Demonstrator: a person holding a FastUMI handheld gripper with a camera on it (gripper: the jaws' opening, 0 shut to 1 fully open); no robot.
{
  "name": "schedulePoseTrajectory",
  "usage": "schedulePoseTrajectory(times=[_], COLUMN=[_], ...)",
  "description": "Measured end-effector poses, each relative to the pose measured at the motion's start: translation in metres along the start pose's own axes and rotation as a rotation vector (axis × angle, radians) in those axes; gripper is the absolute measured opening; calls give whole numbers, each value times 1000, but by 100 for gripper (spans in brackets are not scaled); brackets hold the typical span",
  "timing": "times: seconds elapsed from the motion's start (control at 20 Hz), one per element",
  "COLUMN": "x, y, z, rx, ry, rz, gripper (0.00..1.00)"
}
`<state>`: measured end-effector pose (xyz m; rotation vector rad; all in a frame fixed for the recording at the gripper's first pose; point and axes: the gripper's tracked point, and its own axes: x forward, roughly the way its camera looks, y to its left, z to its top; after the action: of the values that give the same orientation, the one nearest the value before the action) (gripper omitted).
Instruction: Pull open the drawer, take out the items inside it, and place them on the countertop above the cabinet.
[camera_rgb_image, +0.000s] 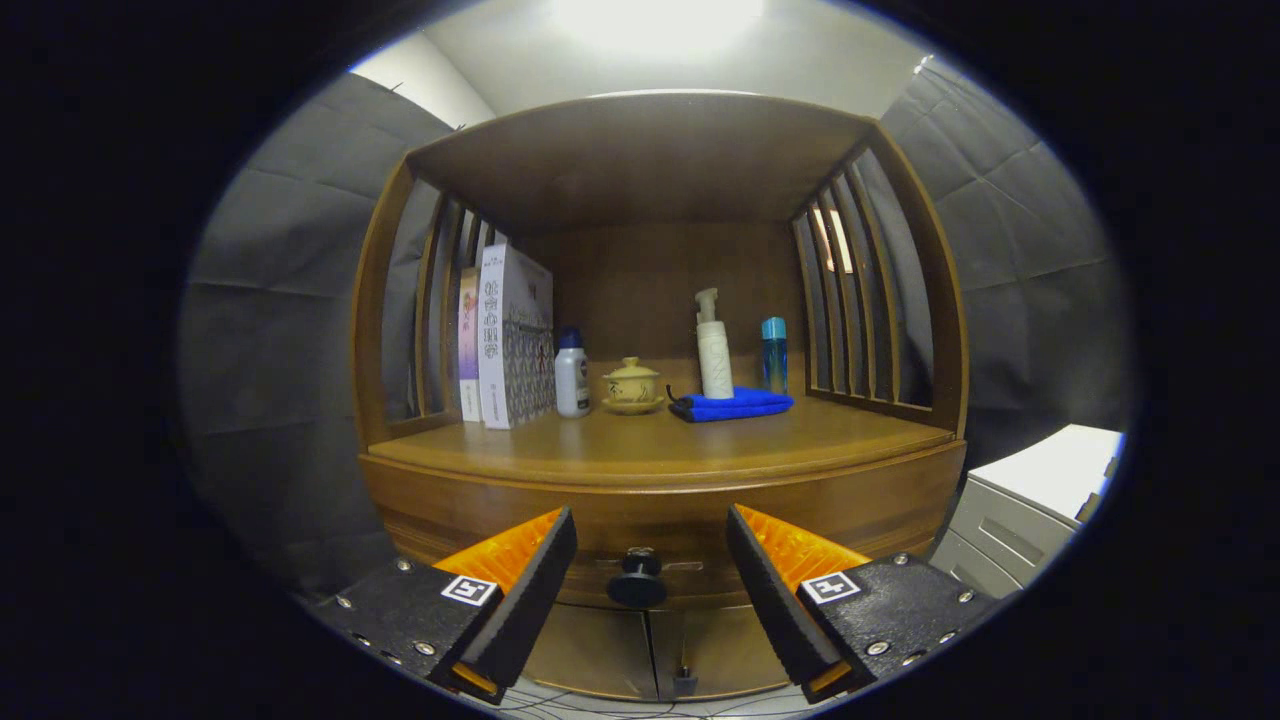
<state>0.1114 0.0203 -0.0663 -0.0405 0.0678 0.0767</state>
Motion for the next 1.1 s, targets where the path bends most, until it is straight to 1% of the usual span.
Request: schedulePoseTrajectory(times=[0.15,0.25,0.4,0.65,0.9,1.0,1.1], x=[4,10,19,26,31,31,33], y=[3,2,4,5,11,11,11], z=[-9,-18,-32,-46,-54,-55,-55], rx=[11,15,20,-1,1,-3,-8], ry=[31,48,84,111,129,126,123], rz=[0,-5,5,10,30,30,31], gripper=[95,92,83,75,55,50,49])
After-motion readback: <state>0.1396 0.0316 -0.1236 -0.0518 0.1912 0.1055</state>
